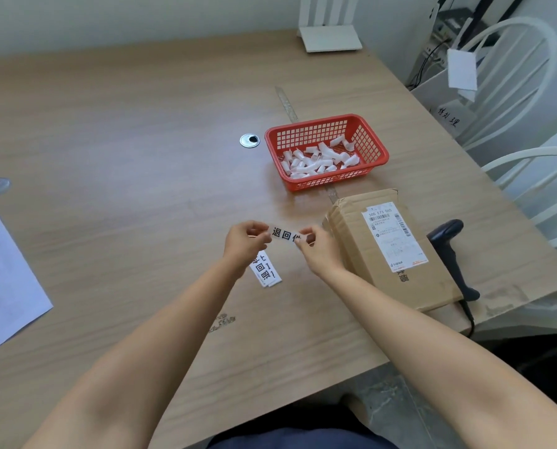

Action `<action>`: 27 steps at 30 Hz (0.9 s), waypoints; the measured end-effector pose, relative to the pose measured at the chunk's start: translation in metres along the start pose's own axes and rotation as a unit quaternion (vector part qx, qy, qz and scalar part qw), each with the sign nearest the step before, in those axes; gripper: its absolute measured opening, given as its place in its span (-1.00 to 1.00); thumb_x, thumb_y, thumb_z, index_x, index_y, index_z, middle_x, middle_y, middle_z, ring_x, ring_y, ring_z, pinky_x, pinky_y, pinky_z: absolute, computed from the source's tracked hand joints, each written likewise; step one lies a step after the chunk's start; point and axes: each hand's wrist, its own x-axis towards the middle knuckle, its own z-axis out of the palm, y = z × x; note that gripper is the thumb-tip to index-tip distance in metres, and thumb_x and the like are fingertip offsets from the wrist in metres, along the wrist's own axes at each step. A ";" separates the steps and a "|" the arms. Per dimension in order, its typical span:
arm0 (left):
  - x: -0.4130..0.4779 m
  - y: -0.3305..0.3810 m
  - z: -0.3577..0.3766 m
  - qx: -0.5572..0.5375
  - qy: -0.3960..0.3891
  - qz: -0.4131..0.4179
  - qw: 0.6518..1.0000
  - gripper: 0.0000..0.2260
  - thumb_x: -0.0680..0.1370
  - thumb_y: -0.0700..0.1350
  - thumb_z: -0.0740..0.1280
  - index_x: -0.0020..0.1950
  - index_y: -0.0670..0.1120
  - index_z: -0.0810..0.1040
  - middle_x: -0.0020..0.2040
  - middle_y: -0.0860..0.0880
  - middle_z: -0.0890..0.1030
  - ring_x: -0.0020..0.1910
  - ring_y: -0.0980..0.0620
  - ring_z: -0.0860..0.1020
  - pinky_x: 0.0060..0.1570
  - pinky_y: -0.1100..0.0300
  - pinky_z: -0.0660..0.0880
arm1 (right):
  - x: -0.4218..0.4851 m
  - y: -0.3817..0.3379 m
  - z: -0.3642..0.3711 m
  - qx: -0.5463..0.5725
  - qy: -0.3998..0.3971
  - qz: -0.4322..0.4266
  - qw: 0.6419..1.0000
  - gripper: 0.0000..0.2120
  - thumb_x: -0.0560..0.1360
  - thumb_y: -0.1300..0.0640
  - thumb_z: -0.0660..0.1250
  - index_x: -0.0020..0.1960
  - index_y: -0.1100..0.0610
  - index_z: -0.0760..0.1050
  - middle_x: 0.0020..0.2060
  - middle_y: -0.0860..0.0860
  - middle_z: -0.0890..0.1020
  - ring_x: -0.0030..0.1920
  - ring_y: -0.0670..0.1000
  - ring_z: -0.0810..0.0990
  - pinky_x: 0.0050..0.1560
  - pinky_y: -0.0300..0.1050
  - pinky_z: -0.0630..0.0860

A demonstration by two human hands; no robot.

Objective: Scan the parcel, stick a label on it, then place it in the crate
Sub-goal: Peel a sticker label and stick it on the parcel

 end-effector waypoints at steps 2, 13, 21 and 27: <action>-0.004 0.009 0.000 -0.015 -0.003 0.012 1.000 -0.83 0.45 -0.34 0.32 0.04 -0.29 0.56 -0.27 -0.07 0.55 -0.27 -0.01 0.54 -0.10 0.10 0.56 | -0.006 -0.006 -0.015 -0.043 0.091 -0.063 0.993 -0.74 0.44 0.20 0.36 0.11 0.19 0.48 0.02 0.16 0.50 0.02 0.13 0.48 0.04 -0.06 0.40; -0.037 0.056 0.019 -0.110 -0.046 0.066 0.991 -0.83 0.48 -0.31 0.33 0.06 -0.30 0.55 -0.25 -0.09 0.57 -0.26 0.05 0.57 -0.27 0.37 0.58 | -0.035 -0.041 -0.060 -0.030 0.115 -0.246 0.962 -0.78 0.41 0.23 0.41 0.05 0.17 0.57 -0.01 0.10 0.57 -0.18 -0.05 0.50 -0.16 -0.21 0.46; -0.058 0.079 0.028 -0.157 -0.094 0.075 0.980 -0.78 0.50 -0.27 0.31 0.12 -0.30 0.54 -0.06 -0.21 0.61 -0.09 -0.05 0.60 -0.14 0.29 0.59 | -0.039 -0.048 -0.079 -0.025 0.124 -0.258 0.958 -0.76 0.42 0.18 0.42 0.08 0.15 0.56 0.00 0.12 0.61 -0.11 0.07 0.58 -0.17 -0.17 0.53; -0.065 0.089 0.027 -0.162 -0.118 0.077 0.977 -0.82 0.50 -0.22 0.32 0.08 -0.21 0.58 0.03 -0.21 0.63 0.02 -0.10 0.61 -0.01 0.18 0.59 | -0.041 -0.048 -0.089 0.004 0.129 -0.281 0.951 -0.79 0.41 0.13 0.44 0.03 0.13 0.58 -0.08 0.08 0.63 -0.23 -0.07 0.53 -0.31 -0.50 0.39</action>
